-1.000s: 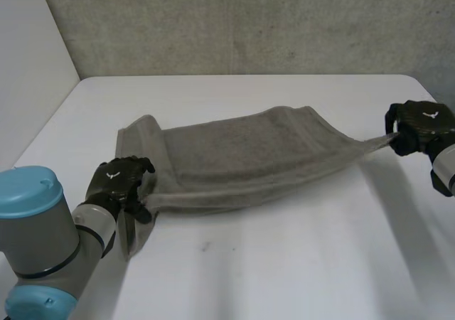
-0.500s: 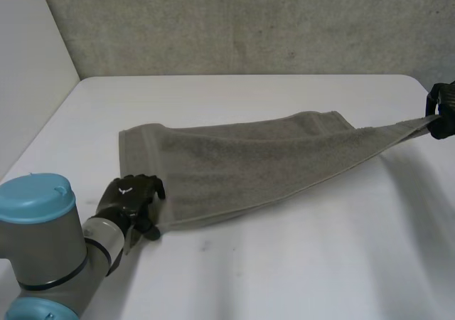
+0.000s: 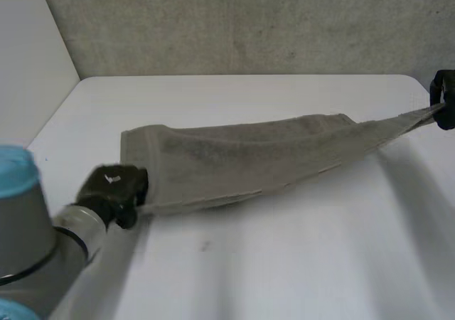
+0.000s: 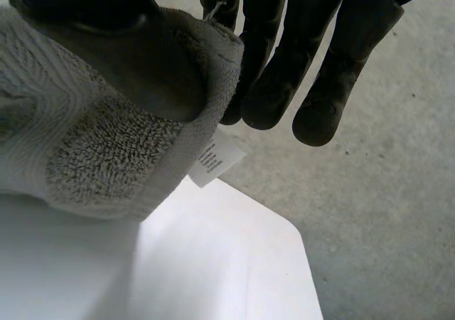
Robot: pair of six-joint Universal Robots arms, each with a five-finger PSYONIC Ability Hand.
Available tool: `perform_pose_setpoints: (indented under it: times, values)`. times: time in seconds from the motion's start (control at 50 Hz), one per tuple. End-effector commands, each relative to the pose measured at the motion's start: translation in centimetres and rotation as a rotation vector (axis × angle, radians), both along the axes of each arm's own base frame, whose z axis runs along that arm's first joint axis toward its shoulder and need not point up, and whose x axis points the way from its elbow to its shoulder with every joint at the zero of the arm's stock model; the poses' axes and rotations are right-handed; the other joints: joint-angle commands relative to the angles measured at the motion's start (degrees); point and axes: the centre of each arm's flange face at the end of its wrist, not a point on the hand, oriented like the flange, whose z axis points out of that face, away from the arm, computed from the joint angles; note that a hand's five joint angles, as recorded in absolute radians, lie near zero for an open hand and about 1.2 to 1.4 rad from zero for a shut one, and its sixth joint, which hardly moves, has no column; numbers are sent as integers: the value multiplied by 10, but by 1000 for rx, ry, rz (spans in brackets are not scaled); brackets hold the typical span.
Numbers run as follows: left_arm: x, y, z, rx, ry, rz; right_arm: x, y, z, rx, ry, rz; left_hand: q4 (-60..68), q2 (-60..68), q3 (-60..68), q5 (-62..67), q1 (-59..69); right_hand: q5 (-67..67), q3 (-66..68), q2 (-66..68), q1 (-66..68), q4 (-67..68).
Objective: Fold the towel.
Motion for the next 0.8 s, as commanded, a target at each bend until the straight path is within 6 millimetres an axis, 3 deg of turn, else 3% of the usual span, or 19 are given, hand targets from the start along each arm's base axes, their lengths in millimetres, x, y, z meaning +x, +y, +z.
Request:
perform_pose_setpoints:
  times: [0.02, 0.1, 0.26, 0.36, 0.48, 0.6, 0.62, 0.64, 0.66, 0.74, 0.8]
  values:
    - [19, 20, 61, -150, -20, 7, 11, 44, 10, 74, 208, 113, 103, 103, 104, 111, 118, 30, 37, 34, 31, 30]
    - [34, 35, 79, -149, -39, 38, 12, 71, 3, 150, 357, 155, 103, 103, 104, 111, 118, 30, 37, 34, 31, 30]
    - [46, 70, 94, -103, -55, 35, -1, 105, 11, 243, 458, 159, 103, 103, 104, 111, 118, 30, 37, 34, 31, 30]
    - [50, 80, 104, -136, -45, 37, -14, 106, 21, 235, 466, 142, 103, 103, 104, 111, 118, 30, 37, 34, 31, 30]
    - [49, 77, 100, -125, -60, 36, -23, 101, 20, 240, 451, 148, 103, 103, 104, 111, 118, 30, 37, 34, 31, 30]
    - [44, 45, 75, -95, -98, 45, -24, 90, 3, 269, 415, 194, 103, 103, 104, 111, 118, 30, 37, 34, 31, 30]
    - [41, 30, 68, -108, -96, 56, -27, 74, -9, 281, 405, 193, 103, 103, 104, 111, 118, 30, 37, 34, 31, 30]
    - [41, 30, 68, -108, -96, 56, -24, 65, -18, 283, 402, 199, 103, 103, 104, 111, 118, 30, 37, 34, 31, 30]
    - [40, 16, 61, -110, -95, 66, -24, 65, -19, 283, 402, 199, 103, 103, 104, 111, 118, 30, 37, 34, 31, 30]
    - [30, -24, 34, -76, -105, 70, 9, 38, -38, 259, 395, 217, 103, 103, 104, 111, 118, 30, 37, 34, 31, 30]
    - [27, -36, 26, -65, -109, 67, 23, 17, -52, 243, 422, 185, 103, 103, 104, 111, 118, 30, 37, 34, 31, 30]
